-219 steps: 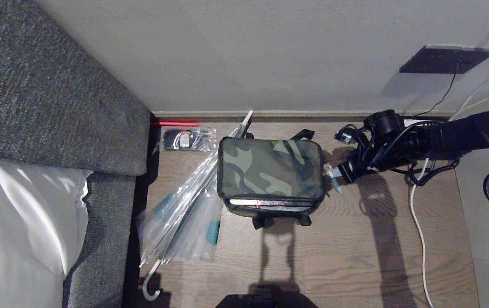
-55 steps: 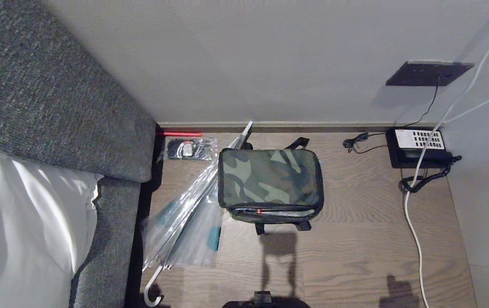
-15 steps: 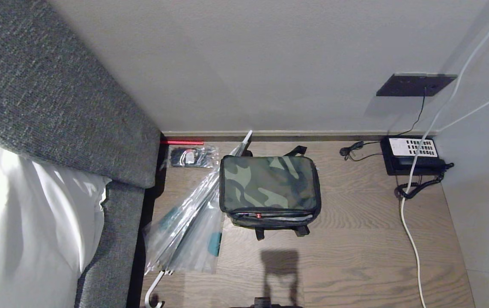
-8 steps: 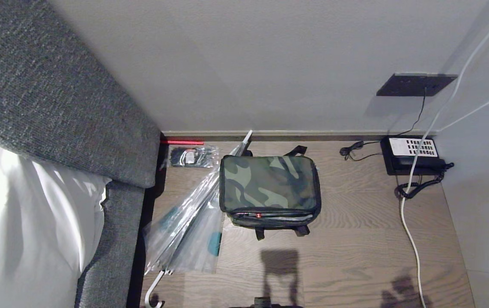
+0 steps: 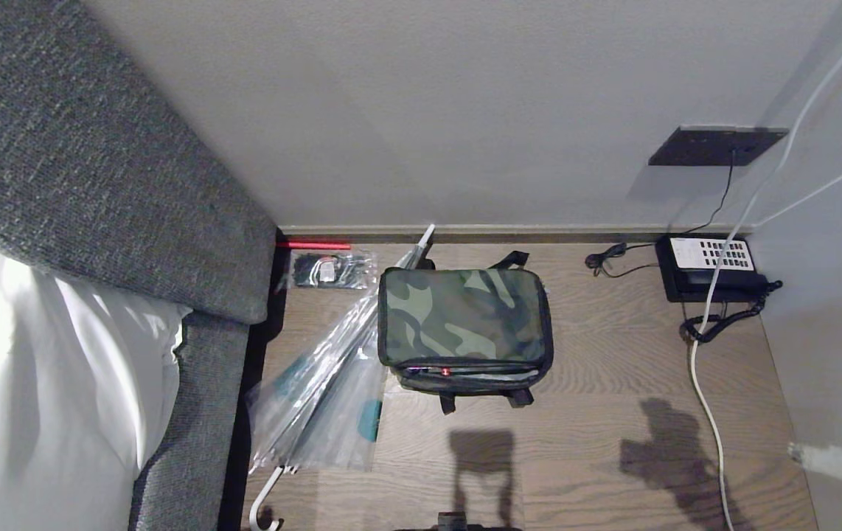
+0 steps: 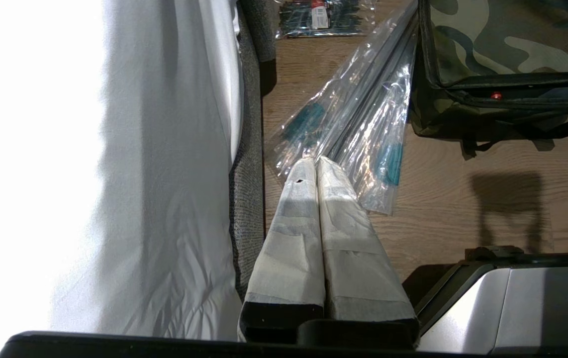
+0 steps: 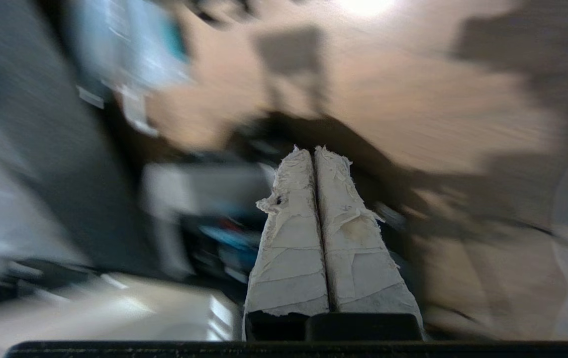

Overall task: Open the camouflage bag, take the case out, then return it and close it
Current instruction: Open the top of the storage box

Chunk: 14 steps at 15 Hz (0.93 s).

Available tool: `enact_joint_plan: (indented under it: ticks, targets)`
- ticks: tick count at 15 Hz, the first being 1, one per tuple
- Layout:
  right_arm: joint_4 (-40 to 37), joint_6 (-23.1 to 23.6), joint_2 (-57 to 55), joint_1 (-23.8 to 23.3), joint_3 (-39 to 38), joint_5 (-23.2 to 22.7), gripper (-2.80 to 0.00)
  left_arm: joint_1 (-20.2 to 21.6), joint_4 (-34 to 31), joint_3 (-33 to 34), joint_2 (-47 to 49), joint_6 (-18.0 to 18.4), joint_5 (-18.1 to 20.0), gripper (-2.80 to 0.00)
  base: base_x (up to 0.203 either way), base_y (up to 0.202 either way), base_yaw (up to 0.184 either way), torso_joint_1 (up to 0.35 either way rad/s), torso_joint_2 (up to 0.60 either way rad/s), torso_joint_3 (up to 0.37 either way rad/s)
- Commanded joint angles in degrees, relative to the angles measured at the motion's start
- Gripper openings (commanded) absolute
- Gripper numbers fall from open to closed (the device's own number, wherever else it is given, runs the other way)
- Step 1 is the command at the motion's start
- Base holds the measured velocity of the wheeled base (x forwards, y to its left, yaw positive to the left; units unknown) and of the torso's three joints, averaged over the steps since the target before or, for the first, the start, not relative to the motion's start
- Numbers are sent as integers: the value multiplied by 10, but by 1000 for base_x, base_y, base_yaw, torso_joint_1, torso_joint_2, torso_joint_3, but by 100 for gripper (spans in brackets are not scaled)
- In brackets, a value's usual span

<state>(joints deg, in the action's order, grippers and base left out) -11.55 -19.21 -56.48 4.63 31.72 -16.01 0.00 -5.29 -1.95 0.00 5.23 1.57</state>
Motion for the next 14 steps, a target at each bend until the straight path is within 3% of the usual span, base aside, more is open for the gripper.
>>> enact_joint_plan:
  ticks: [1, 3, 5, 6, 11, 14]
  targets:
    - [134, -48, -102, 2, -19, -34, -280, 0, -1, -1, 0, 0, 0, -280, 0, 0, 0, 0, 0, 0]
    - [221, -109, -170, 11, -36, -75, -280, 0, -1, 0, 0, 1, 0, -280, 0, 0, 0, 0, 0, 0]
    - [294, -136, -265, 20, -38, -87, -280, 0, 0, 0, 0, 1, 0, -280, 0, 0, 0, 0, 0, 0]
    - [335, -145, -307, 23, -36, -83, 0, 0, -1, 0, 0, 0, 0, -280, 0, 0, 0, 0, 0, 0]
    - [626, -140, -488, 40, -5, 24, 0, 0, -1, -1, 0, 0, 0, -280, 0, 0, 0, 0, 0, 0]
    - [729, -133, -580, 73, 24, 92, 0, 0, -1, 0, 0, 0, 0, -280, 0, 0, 0, 0, 0, 0]
